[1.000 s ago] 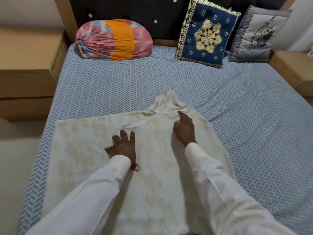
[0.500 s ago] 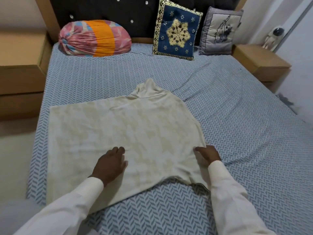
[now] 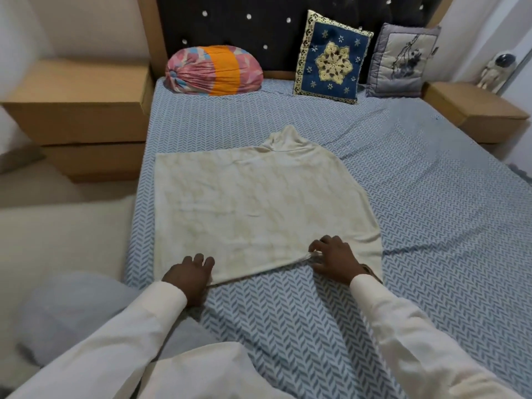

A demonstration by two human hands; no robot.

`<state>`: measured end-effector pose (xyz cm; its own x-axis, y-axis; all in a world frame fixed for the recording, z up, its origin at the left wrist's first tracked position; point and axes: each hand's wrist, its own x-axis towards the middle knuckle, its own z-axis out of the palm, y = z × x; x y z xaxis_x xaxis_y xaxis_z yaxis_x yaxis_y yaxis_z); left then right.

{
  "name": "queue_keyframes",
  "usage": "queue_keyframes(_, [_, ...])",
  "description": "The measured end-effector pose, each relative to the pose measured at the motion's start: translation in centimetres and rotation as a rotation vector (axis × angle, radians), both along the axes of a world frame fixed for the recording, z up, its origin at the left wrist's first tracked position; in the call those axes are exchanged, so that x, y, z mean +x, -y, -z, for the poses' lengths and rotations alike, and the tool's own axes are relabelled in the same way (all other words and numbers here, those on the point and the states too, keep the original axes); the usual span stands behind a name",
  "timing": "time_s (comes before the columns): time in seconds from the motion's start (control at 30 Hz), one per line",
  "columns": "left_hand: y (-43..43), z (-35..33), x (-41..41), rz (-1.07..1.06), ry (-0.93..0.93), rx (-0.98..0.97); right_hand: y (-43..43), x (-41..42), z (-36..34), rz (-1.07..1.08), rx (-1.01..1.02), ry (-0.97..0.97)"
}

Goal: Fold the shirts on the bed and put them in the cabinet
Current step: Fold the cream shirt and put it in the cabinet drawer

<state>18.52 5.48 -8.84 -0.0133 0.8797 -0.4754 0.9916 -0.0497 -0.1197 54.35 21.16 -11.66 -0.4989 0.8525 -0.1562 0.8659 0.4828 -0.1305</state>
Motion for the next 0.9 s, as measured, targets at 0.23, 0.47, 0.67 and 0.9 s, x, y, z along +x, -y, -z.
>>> queue_keyframes(0.23, [2.5, -1.5, -2.3, -0.109, -0.127, 0.053, 1.1, -1.4, -0.1, 0.091, 0.271, -0.104])
queue_keyframes(0.47, [2.8, -0.9, -3.2, -0.162, -0.165, -0.102, 0.8, -1.4, -0.1, 0.126, 0.037, 0.104])
queue_keyframes(0.67, [0.7, -2.2, -5.6, -0.362, 0.078, -0.106, -2.0, -2.2, -2.0, 0.217, -0.074, -0.27])
queue_keyframes(0.9, [-3.1, -2.9, -12.2, -0.801, 0.723, 0.35, -8.2, -6.3, -3.3, 0.329, -0.066, -0.39])
